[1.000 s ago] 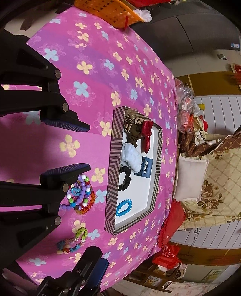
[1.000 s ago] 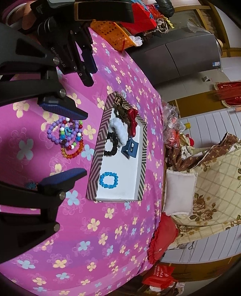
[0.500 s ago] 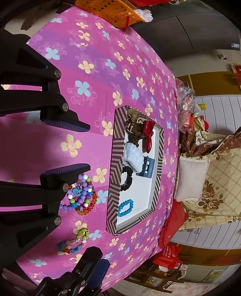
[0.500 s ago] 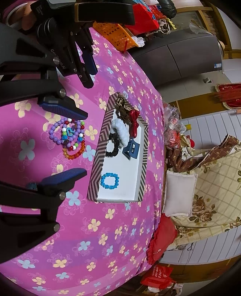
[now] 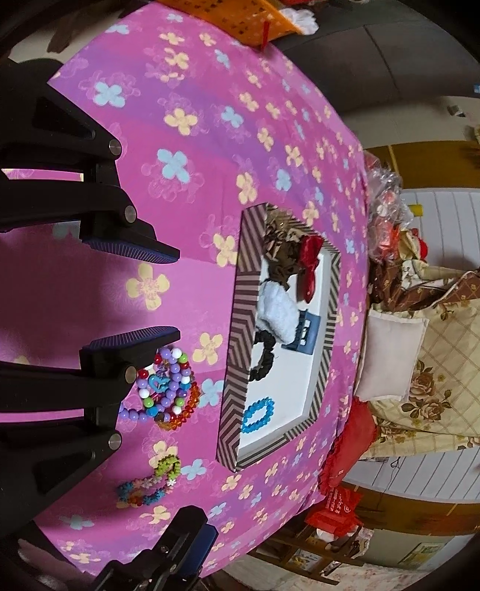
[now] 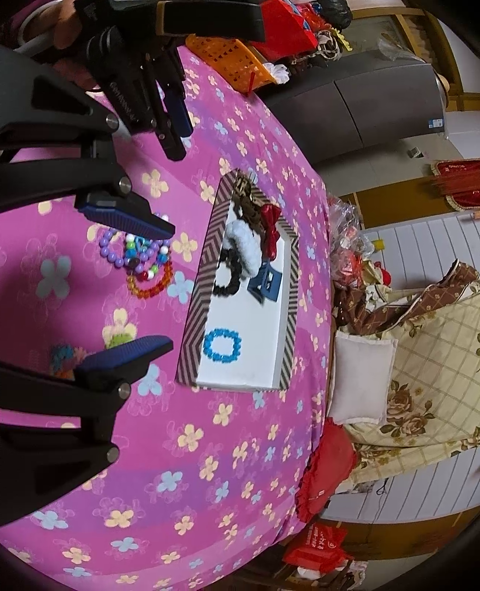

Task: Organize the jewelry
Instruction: 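Grasp the green beaded bracelet with the right tool while the left tool grasps the multicolour bead bracelet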

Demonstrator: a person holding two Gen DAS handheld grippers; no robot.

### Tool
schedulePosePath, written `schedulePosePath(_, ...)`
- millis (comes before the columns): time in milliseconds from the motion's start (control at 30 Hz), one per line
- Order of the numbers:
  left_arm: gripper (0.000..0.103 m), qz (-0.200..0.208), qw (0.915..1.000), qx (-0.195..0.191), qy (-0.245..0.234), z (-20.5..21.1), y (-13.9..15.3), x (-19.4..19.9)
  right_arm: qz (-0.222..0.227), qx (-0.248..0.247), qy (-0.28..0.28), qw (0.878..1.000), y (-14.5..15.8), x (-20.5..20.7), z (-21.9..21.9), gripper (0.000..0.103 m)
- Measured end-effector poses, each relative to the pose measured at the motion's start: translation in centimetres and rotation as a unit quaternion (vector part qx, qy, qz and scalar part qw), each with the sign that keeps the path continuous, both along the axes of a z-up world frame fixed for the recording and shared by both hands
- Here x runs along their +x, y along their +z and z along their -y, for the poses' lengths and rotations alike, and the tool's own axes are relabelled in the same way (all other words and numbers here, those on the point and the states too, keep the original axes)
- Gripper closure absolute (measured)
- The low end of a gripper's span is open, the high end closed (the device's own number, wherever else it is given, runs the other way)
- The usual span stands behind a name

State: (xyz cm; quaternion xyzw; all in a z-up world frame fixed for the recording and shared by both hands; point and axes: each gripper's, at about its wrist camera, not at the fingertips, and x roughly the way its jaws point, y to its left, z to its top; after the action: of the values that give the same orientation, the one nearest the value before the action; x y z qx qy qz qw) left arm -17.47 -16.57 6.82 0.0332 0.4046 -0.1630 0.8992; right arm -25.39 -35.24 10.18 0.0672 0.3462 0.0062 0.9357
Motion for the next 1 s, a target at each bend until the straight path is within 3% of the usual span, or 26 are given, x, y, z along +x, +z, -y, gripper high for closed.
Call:
schedulePosePath(467, 0.068, -0.078, 0.9962, -0.040, -0.004, -0.4, -2.9, 1.6, -0.050, 0.004, -0.049, 0.998, -3.2, -2.0, 7.0, 0.047)
schedulePosePath(633, 0.068, -0.084, 0.9958, -0.035, -0.010, 0.1, -3.5, 1.7, -0.071, 0.004, -0.041, 0.997, -5.2, -1.9, 7.3, 0.054)
schedulePosePath(767, 0.068, -0.087, 0.9955, -0.035, -0.016, 0.3, -3.6, 1.7, -0.088, -0.021, -0.034, 0.995, -6.8, -1.0, 6.8, 0.065)
schedulePosePath(1000, 0.067, -0.100, 0.9934, -0.051, -0.027, 0.6, -3.9, 2.1, -0.107, -0.062, -0.023, 0.992, -8.7, 0.8, 6.4, 0.067)
